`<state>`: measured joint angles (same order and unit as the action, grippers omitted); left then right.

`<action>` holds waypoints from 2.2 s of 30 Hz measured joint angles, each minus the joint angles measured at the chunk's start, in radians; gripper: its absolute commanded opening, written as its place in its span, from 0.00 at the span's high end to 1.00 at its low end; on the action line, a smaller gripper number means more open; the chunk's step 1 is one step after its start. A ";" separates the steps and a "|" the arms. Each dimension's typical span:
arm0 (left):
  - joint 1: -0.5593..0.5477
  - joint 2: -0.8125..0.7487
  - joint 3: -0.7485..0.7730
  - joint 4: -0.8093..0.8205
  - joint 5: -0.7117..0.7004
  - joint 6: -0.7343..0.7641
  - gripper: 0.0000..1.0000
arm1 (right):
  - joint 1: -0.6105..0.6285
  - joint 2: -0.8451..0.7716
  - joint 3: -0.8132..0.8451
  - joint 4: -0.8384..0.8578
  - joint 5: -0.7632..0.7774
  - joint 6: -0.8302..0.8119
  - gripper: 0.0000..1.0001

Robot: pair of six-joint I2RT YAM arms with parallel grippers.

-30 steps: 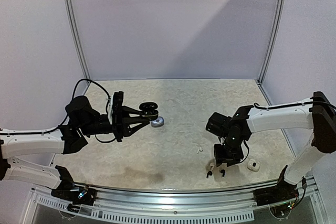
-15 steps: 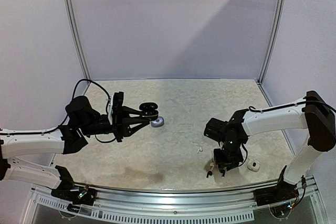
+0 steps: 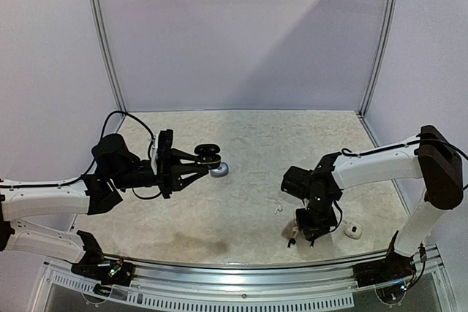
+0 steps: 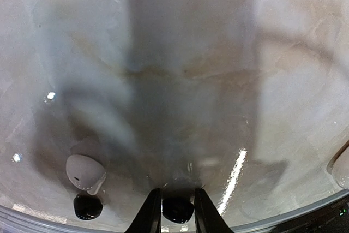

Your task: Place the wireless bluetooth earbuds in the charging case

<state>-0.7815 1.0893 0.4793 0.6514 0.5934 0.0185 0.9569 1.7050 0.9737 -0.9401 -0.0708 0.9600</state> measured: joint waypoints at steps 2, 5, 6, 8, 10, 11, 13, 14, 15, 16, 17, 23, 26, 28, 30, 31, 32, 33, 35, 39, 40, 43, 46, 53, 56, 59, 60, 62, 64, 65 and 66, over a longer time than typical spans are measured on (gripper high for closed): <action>0.000 0.000 0.000 -0.001 0.000 0.001 1.00 | 0.001 0.002 0.002 -0.002 0.000 0.000 0.77; 0.000 0.000 0.000 -0.003 0.000 0.004 1.00 | 0.001 0.004 0.005 -0.010 0.000 -0.003 0.77; 0.000 0.000 0.000 -0.004 0.000 0.005 1.00 | 0.001 0.006 0.007 -0.014 0.001 -0.004 0.78; 0.000 0.000 0.000 -0.006 0.000 0.007 1.00 | 0.002 0.009 0.010 -0.018 0.000 -0.004 0.82; 0.000 0.000 0.000 -0.008 0.000 0.008 1.00 | 0.005 0.013 0.014 -0.022 0.000 -0.007 0.85; 0.000 0.000 0.000 -0.008 0.000 0.008 1.00 | 0.006 0.013 0.015 -0.023 0.000 -0.011 0.87; 0.000 0.000 0.000 -0.010 0.000 0.008 1.00 | 0.006 0.014 0.016 -0.027 0.000 -0.012 0.90; 0.000 0.000 0.000 -0.010 0.000 0.008 1.00 | 0.006 0.014 0.016 -0.028 0.000 -0.014 0.91; 0.000 0.000 0.000 -0.011 0.000 0.008 1.00 | 0.006 0.015 0.017 -0.029 0.000 -0.015 0.93; 0.000 0.000 0.000 -0.011 0.000 0.008 1.00 | 0.006 0.016 0.018 -0.031 0.000 -0.016 0.94; 0.000 0.000 0.000 -0.011 0.000 0.008 1.00 | 0.006 0.017 0.019 -0.032 0.000 -0.018 0.95; 0.000 -0.001 -0.002 -0.006 -0.014 0.008 1.00 | 0.007 0.019 0.080 -0.089 0.014 -0.031 0.96; 0.000 -0.002 -0.011 0.013 -0.042 0.008 1.00 | 0.010 0.016 0.179 -0.138 0.063 -0.052 0.98; 0.000 -0.002 -0.019 0.031 -0.066 0.016 1.00 | 0.017 0.005 0.275 -0.166 0.117 -0.078 1.00; 0.000 -0.002 -0.025 0.051 -0.095 0.035 1.00 | 0.033 -0.014 0.379 -0.173 0.171 -0.116 1.00; -0.001 -0.002 -0.025 0.061 -0.109 0.045 1.00 | 0.049 -0.031 0.448 -0.167 0.213 -0.149 1.00; -0.001 -0.002 -0.026 0.073 -0.130 0.061 1.00 | 0.066 -0.045 0.496 -0.151 0.240 -0.175 1.00; -0.002 -0.002 -0.026 0.085 -0.152 0.074 1.00 | 0.089 -0.064 0.550 -0.122 0.272 -0.214 1.00; -0.002 -0.002 -0.026 0.109 -0.202 0.101 1.00 | 0.137 -0.106 0.620 -0.029 0.322 -0.294 1.00; -0.002 -0.002 -0.026 0.143 -0.285 0.136 1.00 | 0.220 -0.187 0.636 0.266 0.346 -0.515 1.00; -0.002 -0.002 -0.026 0.147 -0.294 0.142 1.00 | 0.233 -0.198 0.624 0.358 0.334 -0.575 1.00; -0.002 -0.002 -0.026 0.157 -0.314 0.154 1.00 | 0.245 -0.209 0.562 0.613 0.274 -0.731 1.00; -0.002 -0.002 -0.026 0.164 -0.322 0.165 1.00 | 0.245 -0.201 0.499 0.803 0.215 -0.882 1.00; -0.002 -0.003 -0.026 0.178 -0.322 0.164 1.00 | 0.245 -0.138 0.490 0.991 0.132 -1.102 1.00; -0.002 -0.003 -0.026 0.182 -0.317 0.141 1.00 | 0.245 -0.132 0.474 1.023 0.122 -1.153 1.00; -0.002 -0.003 -0.026 0.182 -0.311 0.106 1.00 | 0.242 -0.133 0.449 1.056 0.119 -1.190 1.00; -0.002 -0.003 -0.026 0.182 -0.308 0.095 1.00 | 0.241 -0.133 0.442 1.061 0.119 -1.198 1.00; -0.002 -0.003 -0.026 0.182 -0.295 0.072 1.00 | 0.238 -0.132 0.428 1.067 0.116 -1.210 1.00; -0.002 -0.003 -0.026 0.182 -0.285 0.052 1.00 | 0.233 -0.132 0.422 1.068 0.116 -1.216 1.00; -0.002 -0.003 -0.026 0.182 -0.283 0.046 1.00 | 0.232 -0.132 0.422 1.068 0.116 -1.217 1.00; -0.002 -0.003 -0.026 0.182 -0.279 0.038 1.00 | 0.230 -0.132 0.421 1.069 0.116 -1.220 1.00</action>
<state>-0.7837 1.0863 0.4534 0.8337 0.3141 0.0563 1.1873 1.5726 1.3949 0.1287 0.0452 -0.2600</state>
